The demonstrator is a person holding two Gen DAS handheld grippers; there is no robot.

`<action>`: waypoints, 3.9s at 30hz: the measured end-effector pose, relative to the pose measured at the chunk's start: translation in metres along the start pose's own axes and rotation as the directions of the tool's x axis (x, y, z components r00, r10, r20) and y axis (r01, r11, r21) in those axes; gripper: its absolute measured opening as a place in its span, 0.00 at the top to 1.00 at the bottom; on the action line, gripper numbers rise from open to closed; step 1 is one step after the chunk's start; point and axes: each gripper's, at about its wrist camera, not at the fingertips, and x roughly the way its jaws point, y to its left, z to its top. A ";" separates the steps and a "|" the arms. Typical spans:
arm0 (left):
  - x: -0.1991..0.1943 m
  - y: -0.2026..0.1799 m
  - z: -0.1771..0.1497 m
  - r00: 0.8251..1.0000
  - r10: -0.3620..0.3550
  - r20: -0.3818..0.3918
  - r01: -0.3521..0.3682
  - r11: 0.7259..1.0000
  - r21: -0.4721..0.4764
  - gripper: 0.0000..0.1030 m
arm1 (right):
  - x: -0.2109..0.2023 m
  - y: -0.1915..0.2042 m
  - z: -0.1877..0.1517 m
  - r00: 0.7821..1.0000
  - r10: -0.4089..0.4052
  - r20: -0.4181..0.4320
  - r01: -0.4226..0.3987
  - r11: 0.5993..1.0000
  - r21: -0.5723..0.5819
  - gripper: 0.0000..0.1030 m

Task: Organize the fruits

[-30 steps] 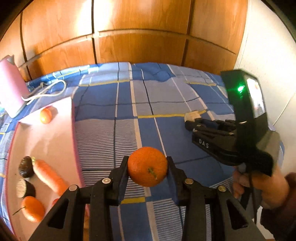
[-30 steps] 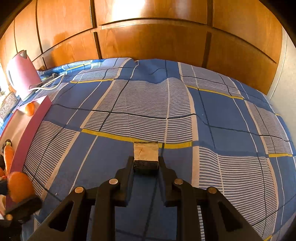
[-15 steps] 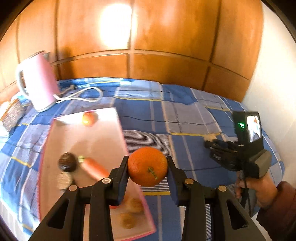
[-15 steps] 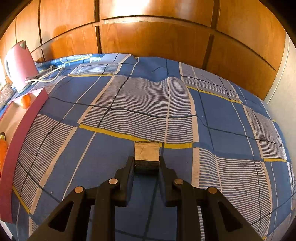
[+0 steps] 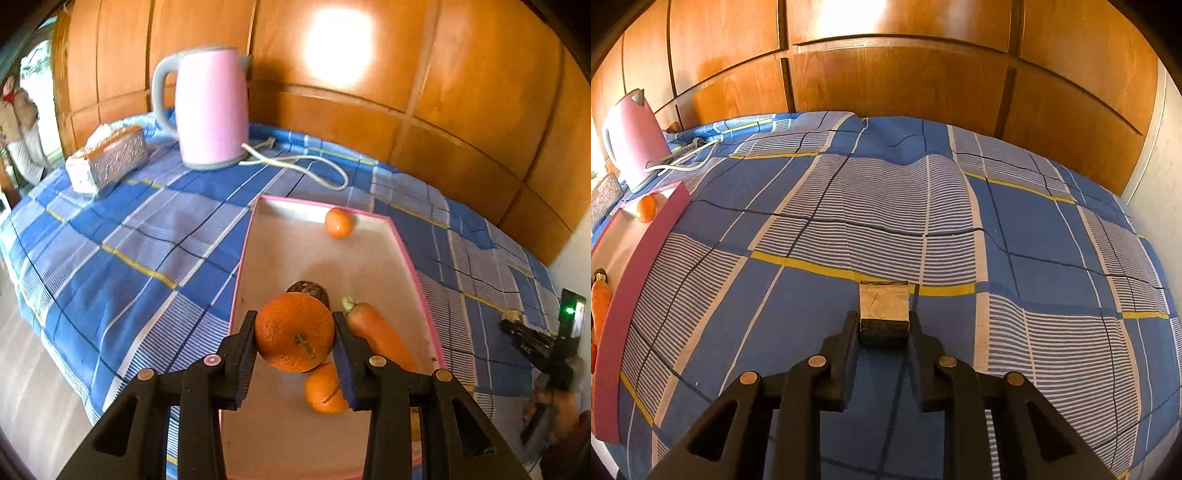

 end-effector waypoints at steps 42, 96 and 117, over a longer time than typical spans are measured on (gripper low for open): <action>0.002 -0.026 -0.007 0.999 0.027 0.034 -0.029 0.998 0.063 0.36 | 0.001 0.000 0.001 1.000 0.003 0.004 -0.003 1.000 -0.002 0.77; -0.044 -0.027 -0.029 0.981 0.135 0.136 -0.142 0.989 0.043 0.00 | -0.091 0.168 -0.015 0.957 0.265 0.119 -0.243 0.954 -0.175 0.65; -0.040 -0.031 -0.034 0.984 0.126 0.125 -0.133 0.990 0.047 0.00 | -0.095 0.168 -0.025 0.959 0.248 0.137 -0.222 0.959 -0.178 0.65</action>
